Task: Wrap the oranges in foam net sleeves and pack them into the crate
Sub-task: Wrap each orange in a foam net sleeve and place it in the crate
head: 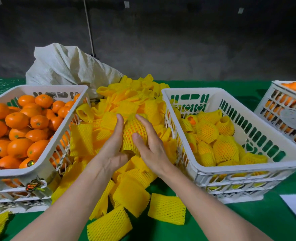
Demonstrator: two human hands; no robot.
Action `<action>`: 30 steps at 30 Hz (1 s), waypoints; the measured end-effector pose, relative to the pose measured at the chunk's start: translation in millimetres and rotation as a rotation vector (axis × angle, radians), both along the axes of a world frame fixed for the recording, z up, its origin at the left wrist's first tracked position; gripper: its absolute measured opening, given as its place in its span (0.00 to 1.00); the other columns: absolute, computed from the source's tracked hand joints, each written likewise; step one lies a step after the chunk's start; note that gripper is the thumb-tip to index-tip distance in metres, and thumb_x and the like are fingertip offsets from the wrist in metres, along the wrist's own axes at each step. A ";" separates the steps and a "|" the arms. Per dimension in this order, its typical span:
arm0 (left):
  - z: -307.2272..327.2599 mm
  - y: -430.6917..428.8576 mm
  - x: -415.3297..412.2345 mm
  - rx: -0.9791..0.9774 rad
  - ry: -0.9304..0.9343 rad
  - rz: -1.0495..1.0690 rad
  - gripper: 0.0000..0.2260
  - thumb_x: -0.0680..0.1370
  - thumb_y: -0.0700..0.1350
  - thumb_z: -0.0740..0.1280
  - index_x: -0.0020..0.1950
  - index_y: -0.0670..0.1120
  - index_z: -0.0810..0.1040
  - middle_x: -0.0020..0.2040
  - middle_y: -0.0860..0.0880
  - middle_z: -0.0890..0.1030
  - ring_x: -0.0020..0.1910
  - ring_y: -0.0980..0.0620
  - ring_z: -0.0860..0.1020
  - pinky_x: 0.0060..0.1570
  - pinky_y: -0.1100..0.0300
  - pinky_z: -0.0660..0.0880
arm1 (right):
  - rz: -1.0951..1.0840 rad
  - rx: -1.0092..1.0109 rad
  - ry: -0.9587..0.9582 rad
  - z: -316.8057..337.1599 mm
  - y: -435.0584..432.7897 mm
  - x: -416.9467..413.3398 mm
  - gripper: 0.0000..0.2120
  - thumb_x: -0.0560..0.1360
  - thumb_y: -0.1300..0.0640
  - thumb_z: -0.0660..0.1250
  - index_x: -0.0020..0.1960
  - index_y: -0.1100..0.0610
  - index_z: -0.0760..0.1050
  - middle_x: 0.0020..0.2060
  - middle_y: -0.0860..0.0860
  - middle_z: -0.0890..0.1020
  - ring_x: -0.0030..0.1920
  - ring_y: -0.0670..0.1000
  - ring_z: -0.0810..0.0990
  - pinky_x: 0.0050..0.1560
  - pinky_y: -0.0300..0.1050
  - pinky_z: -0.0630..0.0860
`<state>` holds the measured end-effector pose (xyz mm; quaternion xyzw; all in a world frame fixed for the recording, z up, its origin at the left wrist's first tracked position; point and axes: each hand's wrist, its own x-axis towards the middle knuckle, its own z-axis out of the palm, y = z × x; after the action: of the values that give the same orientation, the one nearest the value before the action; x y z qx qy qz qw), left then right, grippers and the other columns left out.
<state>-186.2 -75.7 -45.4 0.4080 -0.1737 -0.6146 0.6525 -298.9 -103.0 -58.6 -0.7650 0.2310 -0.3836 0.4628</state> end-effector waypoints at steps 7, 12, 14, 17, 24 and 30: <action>29.4 -39.2 -42.0 0.020 0.004 0.018 0.32 0.76 0.69 0.50 0.59 0.45 0.77 0.48 0.44 0.85 0.43 0.48 0.84 0.37 0.54 0.80 | -0.163 -0.213 -0.102 26.5 -39.0 -36.1 0.31 0.66 0.53 0.72 0.65 0.44 0.63 0.62 0.45 0.69 0.64 0.41 0.67 0.62 0.29 0.64; 10.2 -83.4 -94.8 -0.186 -0.937 0.290 0.16 0.84 0.50 0.52 0.57 0.45 0.76 0.51 0.46 0.81 0.51 0.51 0.80 0.52 0.52 0.77 | -0.505 -0.052 -0.028 34.5 -125.9 -74.3 0.34 0.63 0.56 0.74 0.64 0.49 0.60 0.59 0.49 0.64 0.61 0.50 0.66 0.55 0.41 0.67; -6.2 -105.0 -107.6 -0.236 -1.327 0.191 0.12 0.82 0.40 0.58 0.63 0.39 0.73 0.53 0.39 0.79 0.53 0.41 0.77 0.51 0.53 0.72 | -0.617 0.052 0.122 31.9 -168.1 -87.8 0.33 0.64 0.58 0.73 0.63 0.51 0.60 0.56 0.52 0.62 0.58 0.54 0.68 0.49 0.41 0.66; -26.1 -127.8 -118.5 -0.267 -1.692 -0.059 0.15 0.78 0.35 0.62 0.65 0.39 0.72 0.57 0.38 0.77 0.58 0.41 0.74 0.53 0.56 0.67 | -0.644 0.103 0.439 18.6 -218.8 -95.6 0.29 0.65 0.57 0.73 0.61 0.49 0.62 0.57 0.56 0.63 0.44 0.53 0.72 0.40 0.41 0.68; -38.4 -136.2 -114.8 -0.262 -1.707 -0.068 0.19 0.76 0.32 0.63 0.66 0.41 0.72 0.59 0.42 0.75 0.61 0.43 0.71 0.58 0.58 0.66 | -0.553 -0.006 0.684 -31.8 -269.9 -60.4 0.33 0.73 0.57 0.70 0.73 0.50 0.58 0.70 0.62 0.58 0.65 0.65 0.68 0.65 0.51 0.67; -37.2 -134.3 -116.5 -0.250 -1.669 -0.048 0.18 0.75 0.30 0.63 0.64 0.39 0.73 0.60 0.40 0.74 0.60 0.43 0.71 0.57 0.59 0.66 | -0.488 -0.051 0.893 -32.4 -264.4 -49.6 0.42 0.75 0.55 0.68 0.76 0.44 0.42 0.75 0.58 0.36 0.74 0.67 0.41 0.72 0.64 0.54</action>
<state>-302.7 -210.1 -82.6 0.6492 -0.6741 -0.1013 0.3373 -348.5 -367.4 -91.0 -0.7894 0.5686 -0.1217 0.1969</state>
